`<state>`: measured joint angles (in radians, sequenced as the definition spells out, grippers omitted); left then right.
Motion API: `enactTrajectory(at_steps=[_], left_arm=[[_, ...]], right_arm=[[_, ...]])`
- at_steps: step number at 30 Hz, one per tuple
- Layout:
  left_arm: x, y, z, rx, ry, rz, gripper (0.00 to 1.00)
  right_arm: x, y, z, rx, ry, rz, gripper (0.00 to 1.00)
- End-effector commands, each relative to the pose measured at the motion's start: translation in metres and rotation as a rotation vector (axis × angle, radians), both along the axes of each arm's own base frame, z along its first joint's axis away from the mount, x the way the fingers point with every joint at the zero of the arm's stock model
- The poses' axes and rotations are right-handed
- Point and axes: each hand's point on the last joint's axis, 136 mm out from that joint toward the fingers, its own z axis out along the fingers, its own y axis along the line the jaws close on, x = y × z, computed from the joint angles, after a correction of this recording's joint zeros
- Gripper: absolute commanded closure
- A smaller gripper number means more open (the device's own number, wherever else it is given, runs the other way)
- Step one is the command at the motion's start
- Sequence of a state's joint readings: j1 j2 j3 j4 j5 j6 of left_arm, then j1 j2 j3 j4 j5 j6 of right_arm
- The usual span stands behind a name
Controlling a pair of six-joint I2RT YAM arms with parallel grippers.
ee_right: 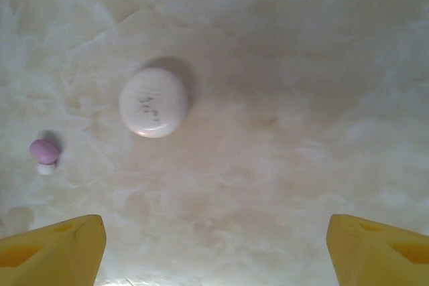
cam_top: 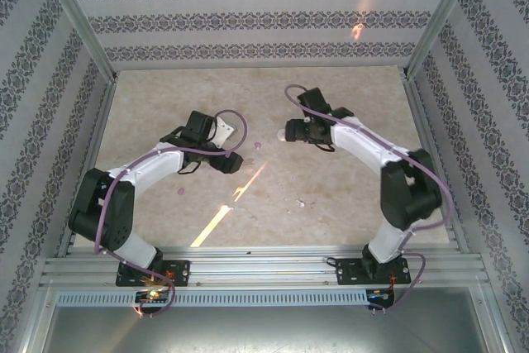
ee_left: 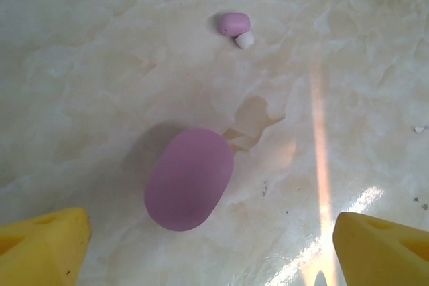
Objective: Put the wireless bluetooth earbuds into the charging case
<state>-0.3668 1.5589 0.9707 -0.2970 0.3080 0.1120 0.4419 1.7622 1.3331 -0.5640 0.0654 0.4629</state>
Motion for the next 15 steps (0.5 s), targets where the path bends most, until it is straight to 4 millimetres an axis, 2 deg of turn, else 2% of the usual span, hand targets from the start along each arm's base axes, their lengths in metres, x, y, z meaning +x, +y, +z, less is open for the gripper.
enactTrajectory(at_steps=[1, 8, 15], left_arm=[[-0.011, 0.006, -0.007, 0.004, 0.047, 0.092, 0.08], [-0.022, 0.005, -0.006, -0.068, 0.041, 0.157, 0.11], [-0.021, 0.0, -0.01, -0.115, 0.037, 0.166, 0.15]], right_arm=[[-0.013, 0.012, -0.016, -0.048, 0.168, 0.019, 0.14], [0.021, 0.027, -0.03, -0.122, 0.229, 0.035, 0.14], [0.046, 0.034, -0.055, -0.148, 0.274, 0.035, 0.15]])
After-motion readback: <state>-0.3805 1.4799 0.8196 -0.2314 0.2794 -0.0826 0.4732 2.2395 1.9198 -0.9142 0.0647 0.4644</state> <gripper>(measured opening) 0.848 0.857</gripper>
